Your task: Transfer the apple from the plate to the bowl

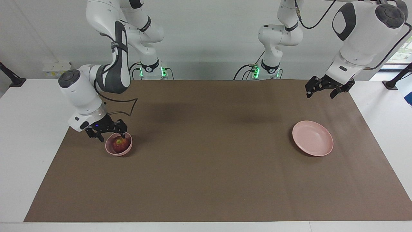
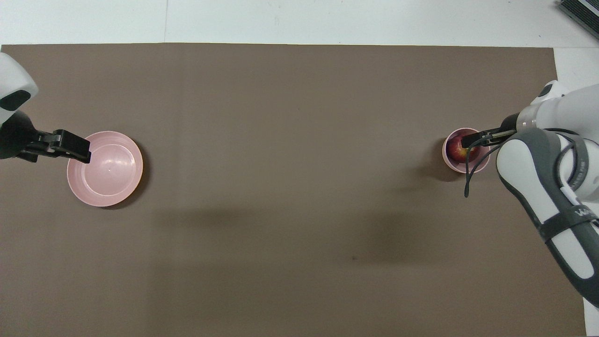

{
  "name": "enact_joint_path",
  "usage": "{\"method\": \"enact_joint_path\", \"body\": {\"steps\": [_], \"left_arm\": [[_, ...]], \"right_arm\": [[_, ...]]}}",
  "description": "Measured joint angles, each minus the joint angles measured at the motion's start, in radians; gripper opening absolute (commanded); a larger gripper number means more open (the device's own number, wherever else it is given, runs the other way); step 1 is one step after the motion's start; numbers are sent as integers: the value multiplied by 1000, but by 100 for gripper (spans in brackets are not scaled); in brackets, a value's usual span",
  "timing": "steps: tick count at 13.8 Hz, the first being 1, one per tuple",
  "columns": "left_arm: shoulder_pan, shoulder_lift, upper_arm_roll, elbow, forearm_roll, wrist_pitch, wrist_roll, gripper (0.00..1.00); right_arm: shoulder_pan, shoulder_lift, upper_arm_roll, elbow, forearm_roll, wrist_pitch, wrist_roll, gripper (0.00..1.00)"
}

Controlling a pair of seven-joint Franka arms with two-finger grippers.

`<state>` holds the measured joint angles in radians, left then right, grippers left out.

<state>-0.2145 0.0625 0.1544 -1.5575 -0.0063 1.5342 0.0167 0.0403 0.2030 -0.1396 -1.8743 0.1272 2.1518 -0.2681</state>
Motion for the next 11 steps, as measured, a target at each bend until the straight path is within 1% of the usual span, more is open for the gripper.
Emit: {"method": "enact_joint_path", "body": {"steps": [3,5,9,11], "left_arm": [[2,0,0,0,-2,0,-1,100],[2,0,-5,0,-5,0,-2,100],[13,0,-19,1,-10,0,-4,100],[94,-2,-101,3,-11,0,-5,100]], "right_arm": [[14,-67,1,4,-5,-76,87,100],[20,-107,1,36,-14,-172,105,100],[13,-166,-6,190,-32,-428,111,100],[9,-179,-6,274,-63,-533,111,100]]}}
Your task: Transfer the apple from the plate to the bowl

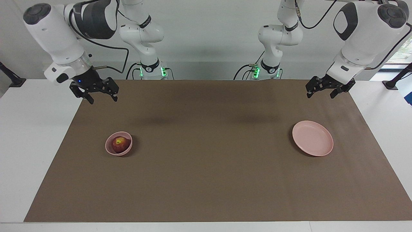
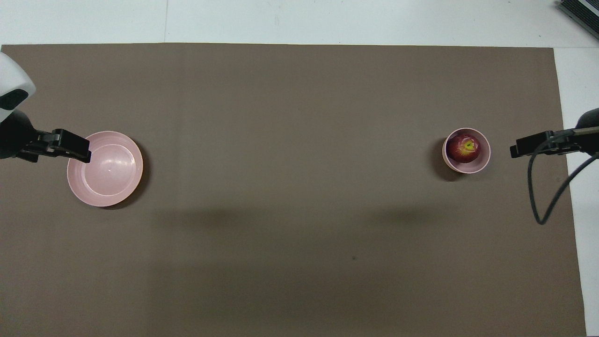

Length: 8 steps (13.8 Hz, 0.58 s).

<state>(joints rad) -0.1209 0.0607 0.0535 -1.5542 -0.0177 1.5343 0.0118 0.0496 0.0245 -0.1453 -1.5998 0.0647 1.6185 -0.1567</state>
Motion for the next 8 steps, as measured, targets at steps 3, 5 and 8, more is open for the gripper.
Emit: {"method": "enact_joint_path", "body": {"steps": [3,5,8], "left_arm": [[34,-23,-53,5,0,-1,0,100],[35,-35,-55,5,0,-6,0,100],[48,-35,-50,5,0,-7,0,100]], "right_arm": [[1,-3,2,103,-22,-115,1,100],[6,-13,9,137,-36,-141,24,100],[7,-47,10,121,-38,-141,96,100]]}}
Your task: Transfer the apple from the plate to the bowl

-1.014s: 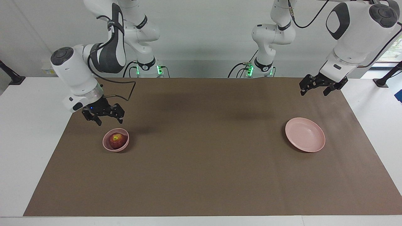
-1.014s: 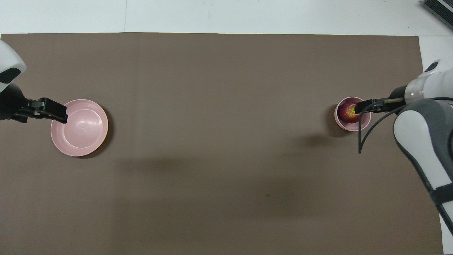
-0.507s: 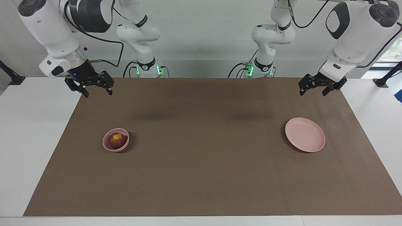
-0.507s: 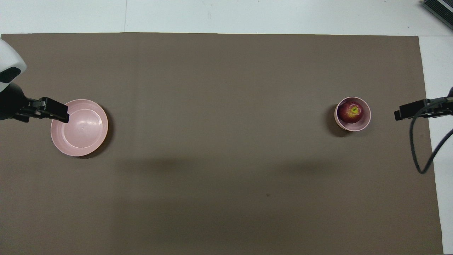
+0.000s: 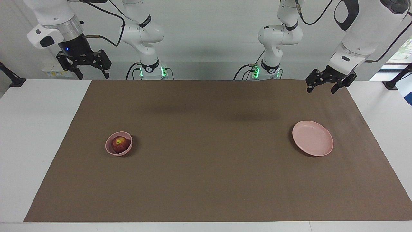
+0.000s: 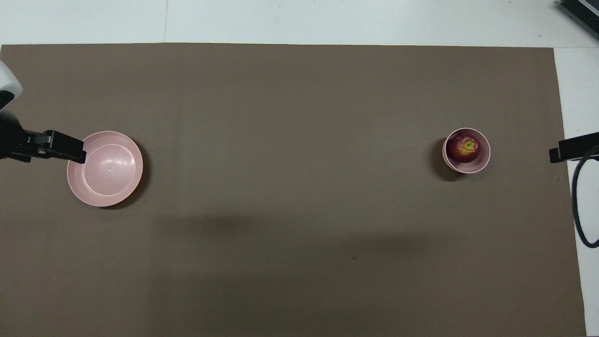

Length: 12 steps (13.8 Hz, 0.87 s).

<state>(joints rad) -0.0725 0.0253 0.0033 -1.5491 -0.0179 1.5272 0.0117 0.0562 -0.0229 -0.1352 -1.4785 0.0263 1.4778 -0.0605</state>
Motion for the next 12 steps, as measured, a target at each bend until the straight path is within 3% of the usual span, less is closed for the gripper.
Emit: {"method": "enact_joint_path", "body": {"steps": [12], "left_arm": [[25,0,1,0,0,-4,0,100]], "right_arm": [[-1,-23,-3,-49,-4,-1,-6,100]]}}
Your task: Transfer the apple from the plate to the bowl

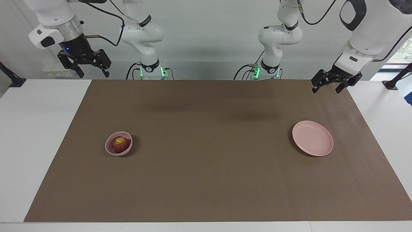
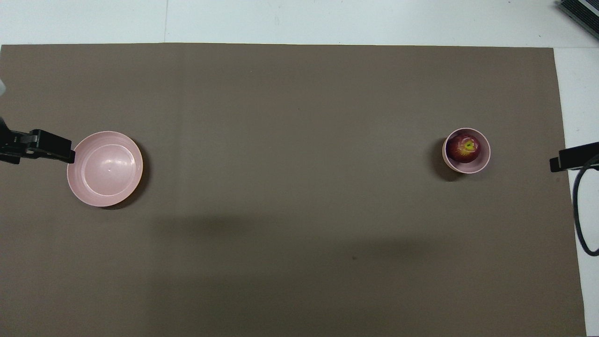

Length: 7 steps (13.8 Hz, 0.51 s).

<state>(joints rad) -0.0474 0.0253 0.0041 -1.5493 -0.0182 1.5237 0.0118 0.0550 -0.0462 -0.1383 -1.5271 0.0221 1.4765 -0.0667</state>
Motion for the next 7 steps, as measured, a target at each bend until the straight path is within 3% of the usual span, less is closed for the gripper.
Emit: {"method": "enact_joint_path", "body": {"steps": [7], "left_arm": [[0,0,0,0,0,0,0,100]], "right_arm": [[5,-48,15,-75,-41,36,-65,100]]}}
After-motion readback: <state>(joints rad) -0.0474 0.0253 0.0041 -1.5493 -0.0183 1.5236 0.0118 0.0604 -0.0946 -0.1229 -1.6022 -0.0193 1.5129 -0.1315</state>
